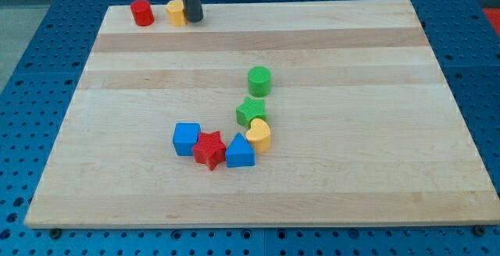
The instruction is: Slide the green circle horizontal to the right of the hexagon
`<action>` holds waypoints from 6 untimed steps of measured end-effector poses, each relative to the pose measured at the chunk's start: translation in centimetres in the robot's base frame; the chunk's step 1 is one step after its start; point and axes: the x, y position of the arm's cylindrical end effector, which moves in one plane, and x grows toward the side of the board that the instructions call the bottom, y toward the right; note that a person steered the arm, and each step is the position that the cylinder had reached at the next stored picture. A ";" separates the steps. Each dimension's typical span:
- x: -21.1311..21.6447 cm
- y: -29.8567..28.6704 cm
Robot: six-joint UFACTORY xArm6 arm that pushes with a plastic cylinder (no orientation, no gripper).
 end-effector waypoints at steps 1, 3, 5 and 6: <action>2.3 2.2; 8.4 11.7; 15.9 17.6; 19.2 17.8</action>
